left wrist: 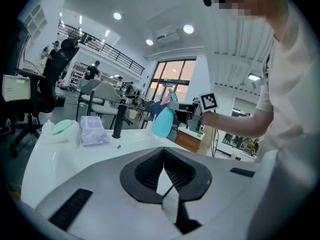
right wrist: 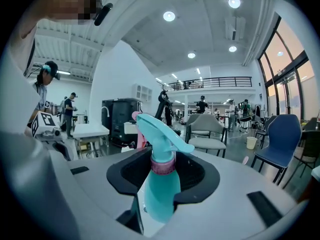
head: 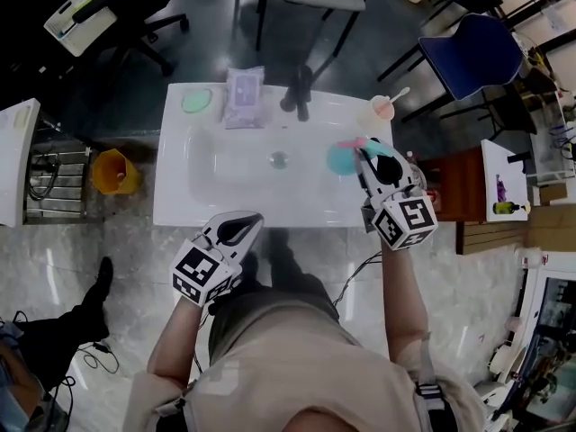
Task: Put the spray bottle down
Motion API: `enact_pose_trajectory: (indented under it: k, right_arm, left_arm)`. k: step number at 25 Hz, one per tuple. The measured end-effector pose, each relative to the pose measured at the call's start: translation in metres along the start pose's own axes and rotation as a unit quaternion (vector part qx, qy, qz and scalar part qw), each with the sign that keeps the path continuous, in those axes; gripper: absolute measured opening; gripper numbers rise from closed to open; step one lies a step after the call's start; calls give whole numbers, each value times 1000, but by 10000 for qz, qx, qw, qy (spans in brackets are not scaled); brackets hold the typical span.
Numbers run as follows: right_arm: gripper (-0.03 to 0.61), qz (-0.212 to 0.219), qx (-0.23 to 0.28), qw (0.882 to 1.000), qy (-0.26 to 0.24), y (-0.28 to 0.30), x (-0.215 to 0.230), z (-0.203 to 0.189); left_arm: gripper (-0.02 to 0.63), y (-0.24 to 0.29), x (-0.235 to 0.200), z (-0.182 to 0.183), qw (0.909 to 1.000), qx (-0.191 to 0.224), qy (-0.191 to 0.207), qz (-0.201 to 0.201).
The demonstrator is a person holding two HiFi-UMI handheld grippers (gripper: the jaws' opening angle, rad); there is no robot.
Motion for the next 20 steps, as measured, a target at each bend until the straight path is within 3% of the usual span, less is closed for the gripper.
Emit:
enact_pose_trajectory:
  k: [20]
  right_arm:
    - [158, 341, -174, 9992, 150, 53, 55, -23]
  left_arm:
    - [9, 46, -16, 11, 9987, -323, -88, 376]
Point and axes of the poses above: the fingertips, and each gripper's own axes: y forward along the fingers, x to its right, z out of its top, the point moved 6 cm from there along -y, backward along the fingers, and after that the axes turned 13 degrees about y, right-handed, at the moved point
